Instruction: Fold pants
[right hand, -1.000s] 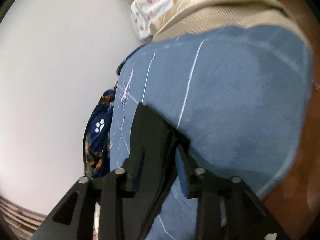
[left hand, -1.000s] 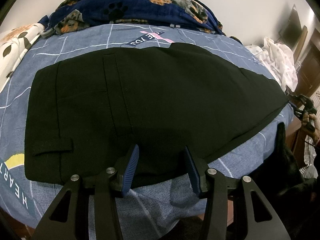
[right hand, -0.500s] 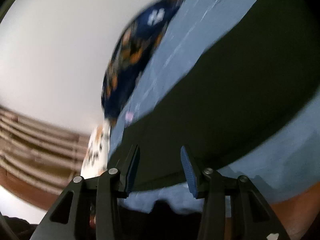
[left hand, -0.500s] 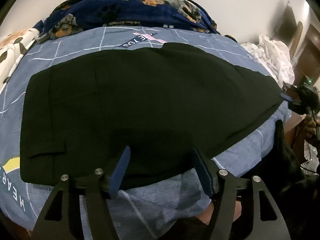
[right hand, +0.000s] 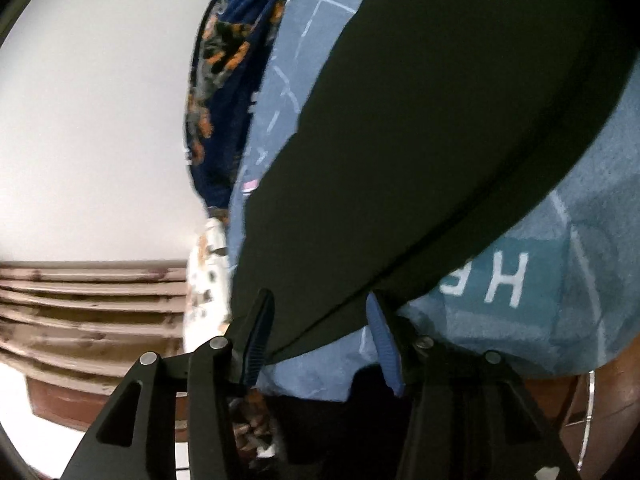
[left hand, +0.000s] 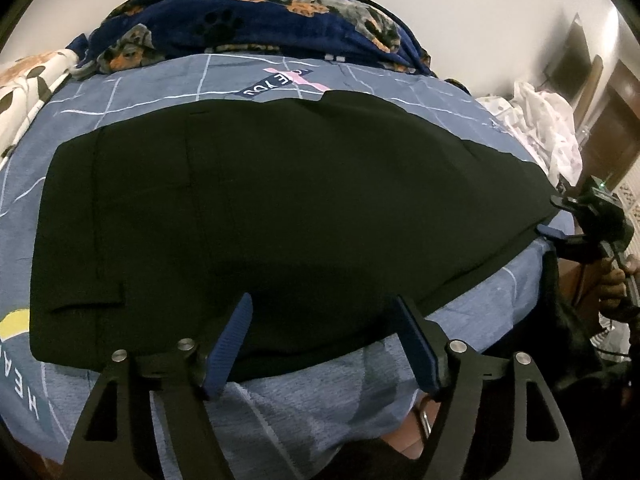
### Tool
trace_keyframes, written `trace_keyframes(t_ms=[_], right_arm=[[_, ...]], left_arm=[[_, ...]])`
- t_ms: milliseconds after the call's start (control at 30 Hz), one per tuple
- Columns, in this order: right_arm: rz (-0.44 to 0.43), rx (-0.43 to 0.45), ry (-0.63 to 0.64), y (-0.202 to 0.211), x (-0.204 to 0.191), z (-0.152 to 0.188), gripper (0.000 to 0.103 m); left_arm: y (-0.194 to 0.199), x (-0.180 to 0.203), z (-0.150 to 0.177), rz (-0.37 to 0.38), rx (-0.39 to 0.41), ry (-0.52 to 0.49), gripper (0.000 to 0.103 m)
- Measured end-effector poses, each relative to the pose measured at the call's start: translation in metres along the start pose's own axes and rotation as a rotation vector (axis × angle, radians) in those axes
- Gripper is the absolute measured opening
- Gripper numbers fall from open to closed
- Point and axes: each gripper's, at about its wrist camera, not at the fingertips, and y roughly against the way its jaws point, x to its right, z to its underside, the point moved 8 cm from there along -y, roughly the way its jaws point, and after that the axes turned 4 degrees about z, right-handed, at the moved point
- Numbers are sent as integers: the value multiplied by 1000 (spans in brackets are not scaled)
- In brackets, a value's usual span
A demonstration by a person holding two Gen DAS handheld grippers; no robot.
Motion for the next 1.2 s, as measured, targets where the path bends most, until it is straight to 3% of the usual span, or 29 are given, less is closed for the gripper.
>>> trace_keyframes(t_ms=[200, 467, 500, 600, 767, 1000, 1200], right_arm=[[-23, 51, -62, -13, -3, 2, 57], [-7, 111, -39, -39, -21, 4, 59], [1, 116, -25, -40, -23, 4, 56], [80, 81, -9, -51, -16, 5, 7], [70, 55, -38, -49, -9, 10, 6], [76, 24, -51, -46, -3, 18, 4], [71, 16, -55, -46, 0, 19, 4]], left_arm=[[1, 0, 0, 12, 7, 11, 73], [1, 0, 1, 21, 9, 8, 75], [1, 0, 1, 22, 10, 8, 75], [1, 1, 1, 22, 9, 9, 76], [3, 2, 1, 31, -4, 11, 76], [7, -5, -3, 92, -8, 98, 76], [8, -5, -4, 78, -25, 111, 76]])
